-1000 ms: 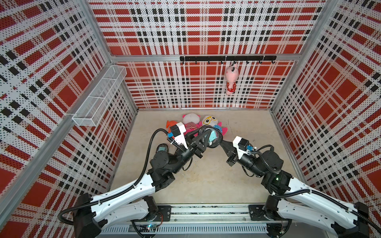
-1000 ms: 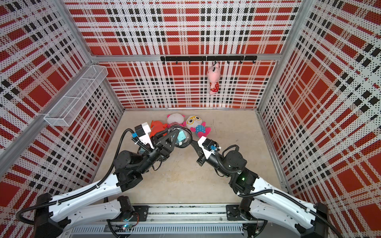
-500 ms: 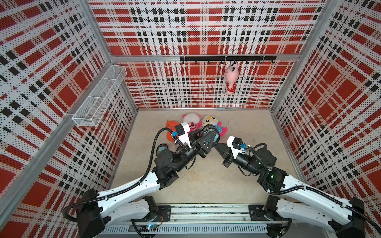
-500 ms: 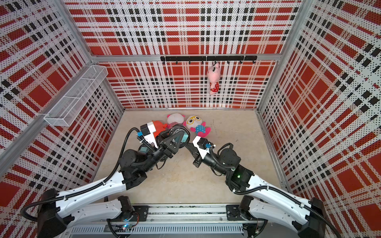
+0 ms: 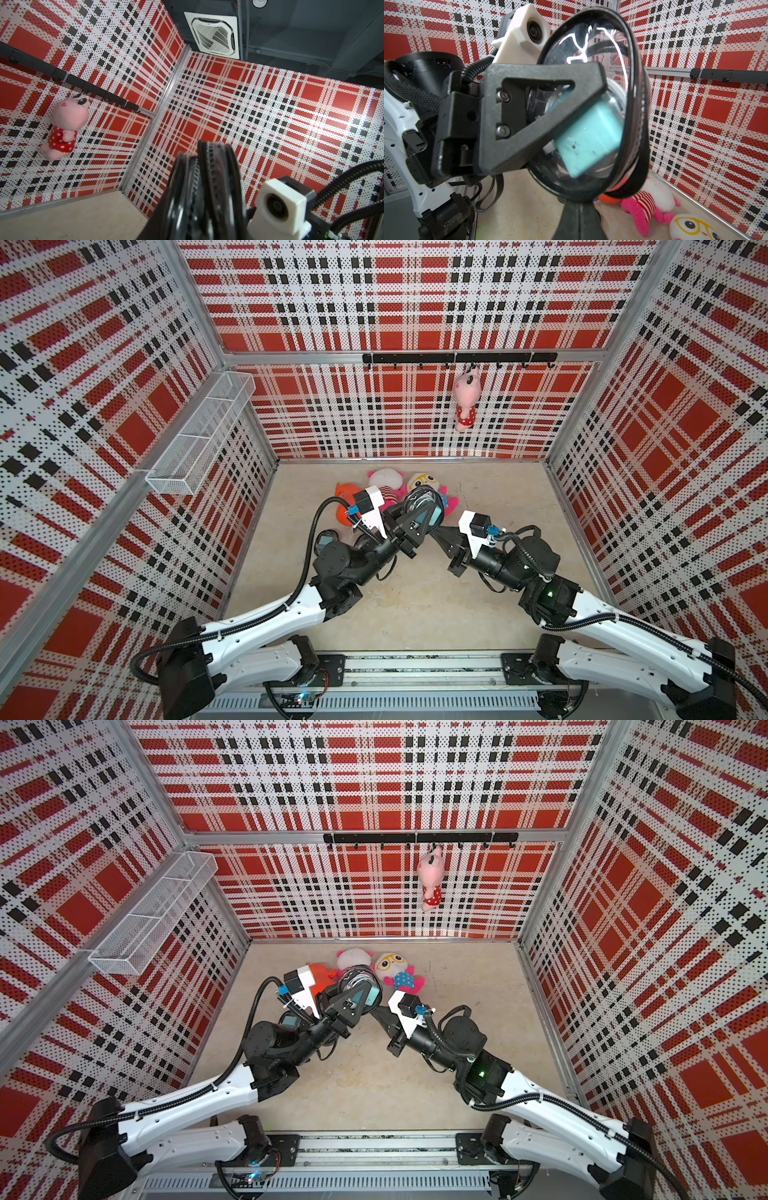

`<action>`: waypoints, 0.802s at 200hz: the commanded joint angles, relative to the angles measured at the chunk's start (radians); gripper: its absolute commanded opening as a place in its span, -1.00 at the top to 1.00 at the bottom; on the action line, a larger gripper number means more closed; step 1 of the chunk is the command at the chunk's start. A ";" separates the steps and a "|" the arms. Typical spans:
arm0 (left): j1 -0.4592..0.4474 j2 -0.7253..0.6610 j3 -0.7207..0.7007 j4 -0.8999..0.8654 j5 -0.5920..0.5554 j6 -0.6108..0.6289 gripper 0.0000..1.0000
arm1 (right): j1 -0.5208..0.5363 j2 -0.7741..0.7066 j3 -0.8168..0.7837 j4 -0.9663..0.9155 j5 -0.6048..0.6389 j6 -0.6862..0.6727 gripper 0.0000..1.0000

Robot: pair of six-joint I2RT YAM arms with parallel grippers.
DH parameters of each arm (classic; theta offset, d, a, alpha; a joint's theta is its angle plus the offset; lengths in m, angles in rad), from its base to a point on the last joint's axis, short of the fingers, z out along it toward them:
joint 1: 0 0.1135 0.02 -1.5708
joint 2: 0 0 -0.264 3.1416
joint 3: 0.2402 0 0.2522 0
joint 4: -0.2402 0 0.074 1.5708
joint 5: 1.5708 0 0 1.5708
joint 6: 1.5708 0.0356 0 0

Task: Pack away charging kits
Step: Zip the zipper on the storage bag.

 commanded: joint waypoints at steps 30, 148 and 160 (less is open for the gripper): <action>0.025 -0.027 -0.031 0.002 -0.017 -0.033 1.00 | -0.005 -0.023 -0.015 0.056 0.097 -0.012 1.00; 0.065 -0.056 0.007 -0.153 -0.010 -0.041 1.00 | -0.076 -0.008 0.029 0.052 0.191 -0.068 1.00; 0.064 -0.060 0.017 -0.187 -0.027 -0.037 1.00 | -0.083 -0.016 0.036 0.048 0.190 -0.074 1.00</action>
